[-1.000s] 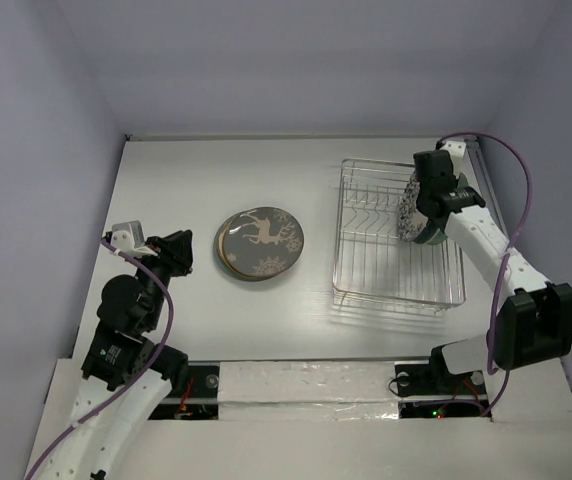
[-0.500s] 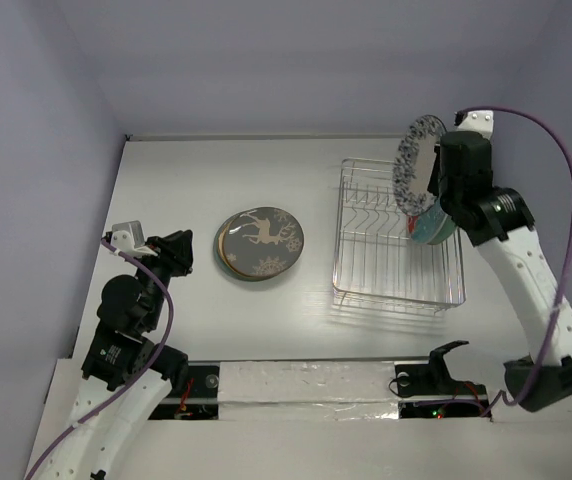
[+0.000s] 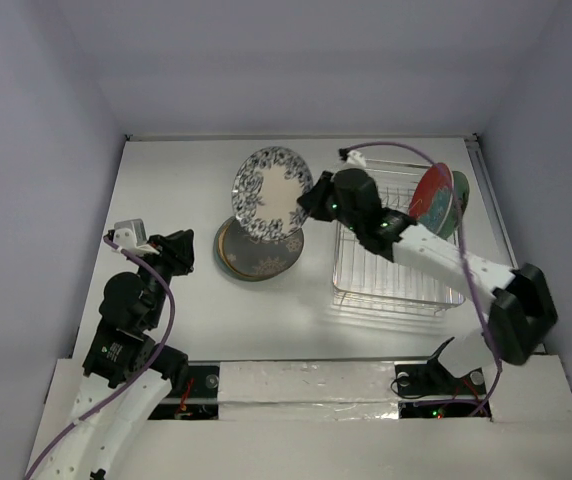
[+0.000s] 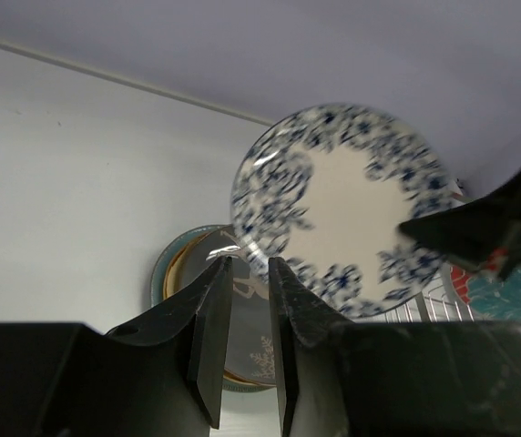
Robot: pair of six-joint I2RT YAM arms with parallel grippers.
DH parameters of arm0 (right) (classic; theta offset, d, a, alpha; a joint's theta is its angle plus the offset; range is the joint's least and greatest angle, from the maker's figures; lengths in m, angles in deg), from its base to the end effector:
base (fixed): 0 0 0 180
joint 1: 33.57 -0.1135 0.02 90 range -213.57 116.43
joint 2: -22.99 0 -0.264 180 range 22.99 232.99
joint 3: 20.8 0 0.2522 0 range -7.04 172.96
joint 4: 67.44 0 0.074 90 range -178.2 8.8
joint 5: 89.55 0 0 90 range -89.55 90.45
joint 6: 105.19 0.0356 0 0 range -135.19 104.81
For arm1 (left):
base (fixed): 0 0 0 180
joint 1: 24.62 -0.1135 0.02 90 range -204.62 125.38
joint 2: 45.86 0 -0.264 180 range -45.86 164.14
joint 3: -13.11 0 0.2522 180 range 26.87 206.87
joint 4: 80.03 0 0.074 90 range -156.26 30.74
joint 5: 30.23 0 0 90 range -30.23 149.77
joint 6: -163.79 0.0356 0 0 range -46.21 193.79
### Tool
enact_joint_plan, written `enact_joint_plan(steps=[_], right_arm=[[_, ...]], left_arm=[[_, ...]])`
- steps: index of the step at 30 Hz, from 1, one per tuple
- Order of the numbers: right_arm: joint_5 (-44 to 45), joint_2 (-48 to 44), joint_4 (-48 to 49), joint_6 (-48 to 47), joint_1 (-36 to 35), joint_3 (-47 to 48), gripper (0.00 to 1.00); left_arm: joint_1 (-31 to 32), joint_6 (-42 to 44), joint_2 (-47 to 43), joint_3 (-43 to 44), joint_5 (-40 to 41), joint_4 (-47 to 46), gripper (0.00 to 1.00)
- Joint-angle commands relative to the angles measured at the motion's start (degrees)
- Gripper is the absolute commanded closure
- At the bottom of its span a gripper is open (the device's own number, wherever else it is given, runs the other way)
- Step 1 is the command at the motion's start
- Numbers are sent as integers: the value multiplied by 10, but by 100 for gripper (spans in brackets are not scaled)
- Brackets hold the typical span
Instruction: Unload the plates from the dish rack
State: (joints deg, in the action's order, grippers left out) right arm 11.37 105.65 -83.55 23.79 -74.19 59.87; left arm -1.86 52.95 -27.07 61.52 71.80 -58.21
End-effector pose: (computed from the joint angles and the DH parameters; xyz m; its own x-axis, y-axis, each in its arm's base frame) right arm 0.2639 0.2175 0.3327 -0.4995 0.3853 -0.7759 -0.2423 0.7977 0.5522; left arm 0.0924 -0.0307 0.3380 0.0501 -0.3983 -0.9159 0.2202 0.8989 -0.3789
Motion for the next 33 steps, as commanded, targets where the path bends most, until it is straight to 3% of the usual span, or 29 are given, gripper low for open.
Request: enact_joint_plan(steps=[1,11,22,25,27,30,33], right_arm=[[-33,25,214,115,-14,11,100],[-43,125,277,172,-49,-48,100],[-43,146,324,207,-60,-116,99],[-45,149,323,211,-60,-129,89],[-45,151,314,211,-66,-133,76],[-44,154,285,196,-66,-131,65],[-47,153,263,178,-71,-131,61]], left_arm=[[-2,0,5,6,-2,-16,80],[-2,1,3,5,-2,-16,80],[-2,0,2,5,-2,-16,80],[-2,0,2,5,-2,-16,80],[-2,1,2,5,-2,-16,80],[-2,1,2,6,-2,-17,80],[-2,0,1,5,-2,-17,80]])
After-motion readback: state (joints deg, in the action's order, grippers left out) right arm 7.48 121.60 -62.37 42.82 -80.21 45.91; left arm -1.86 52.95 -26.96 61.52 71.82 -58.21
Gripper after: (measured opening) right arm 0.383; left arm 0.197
